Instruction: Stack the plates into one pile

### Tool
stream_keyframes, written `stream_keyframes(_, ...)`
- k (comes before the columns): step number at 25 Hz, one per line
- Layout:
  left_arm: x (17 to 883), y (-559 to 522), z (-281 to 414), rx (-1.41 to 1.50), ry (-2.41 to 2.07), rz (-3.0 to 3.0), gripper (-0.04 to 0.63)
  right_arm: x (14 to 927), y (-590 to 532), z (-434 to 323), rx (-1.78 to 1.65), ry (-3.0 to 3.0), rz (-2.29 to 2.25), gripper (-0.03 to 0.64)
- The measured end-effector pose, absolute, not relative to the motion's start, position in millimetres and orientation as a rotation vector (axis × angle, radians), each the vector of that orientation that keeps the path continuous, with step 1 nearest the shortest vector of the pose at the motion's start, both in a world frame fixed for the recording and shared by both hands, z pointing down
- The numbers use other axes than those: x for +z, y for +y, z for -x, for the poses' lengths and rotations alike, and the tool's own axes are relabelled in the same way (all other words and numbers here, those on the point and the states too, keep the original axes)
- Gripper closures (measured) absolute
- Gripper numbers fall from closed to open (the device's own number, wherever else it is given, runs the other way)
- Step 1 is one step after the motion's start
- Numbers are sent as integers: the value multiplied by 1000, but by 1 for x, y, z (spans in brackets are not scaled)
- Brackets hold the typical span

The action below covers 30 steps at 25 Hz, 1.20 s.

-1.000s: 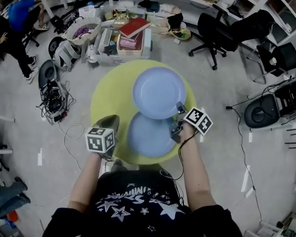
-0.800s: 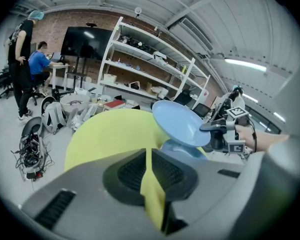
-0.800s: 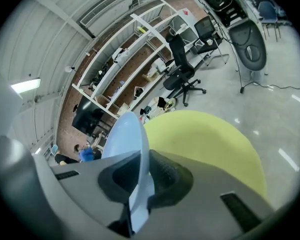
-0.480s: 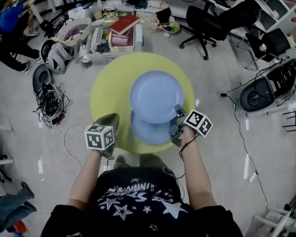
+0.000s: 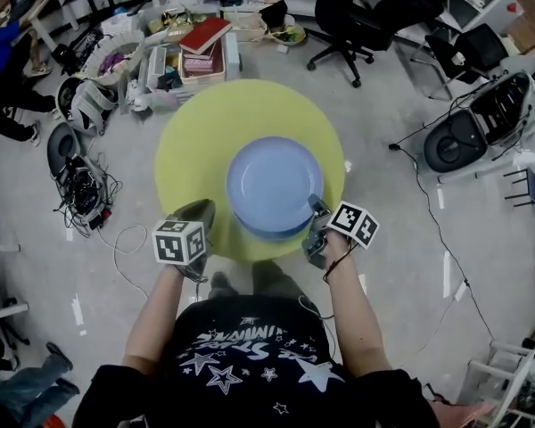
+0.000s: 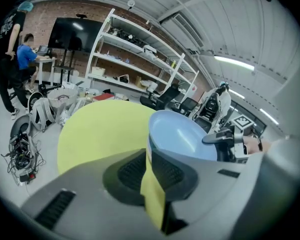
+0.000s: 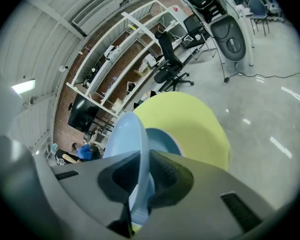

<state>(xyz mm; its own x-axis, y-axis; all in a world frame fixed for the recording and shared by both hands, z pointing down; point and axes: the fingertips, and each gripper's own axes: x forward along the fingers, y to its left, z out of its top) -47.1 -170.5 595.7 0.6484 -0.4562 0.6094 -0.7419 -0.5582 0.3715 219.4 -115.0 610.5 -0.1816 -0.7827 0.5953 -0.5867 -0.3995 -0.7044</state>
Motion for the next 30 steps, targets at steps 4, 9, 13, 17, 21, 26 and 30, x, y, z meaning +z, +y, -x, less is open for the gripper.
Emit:
stream_keyframes(4, 598, -163, 45, 620, -894, -2253, 551, 617, -100, -214, -1653, 1586, 1867, 575)
stream_keyframes(9, 602, -157, 42, 635, -867, -2255, 551, 629, -85, -215, -1681, 1530, 1867, 575)
stream_keyframes(13, 603, -157, 43, 646, -847, -2260, 551, 636, -80, -216, -1705, 1478, 1870, 572)
stream_keyframes(17, 604, -156, 44, 650, -832, -2258, 551, 638, -80, -217, -1703, 1453, 1902, 572)
stream_keyframes(21, 605, -153, 46, 654, -821, -2260, 551, 642, -81, -220, -1713, 1438, 1950, 572)
stream_keyframes(26, 605, -154, 47, 652, -814, -2268, 551, 646, -82, -225, -1718, 1430, 1993, 572)
stream_keyframes(30, 604, -154, 50, 655, -810, -2269, 551, 652, -82, -224, -1741, 1470, 2045, 571)
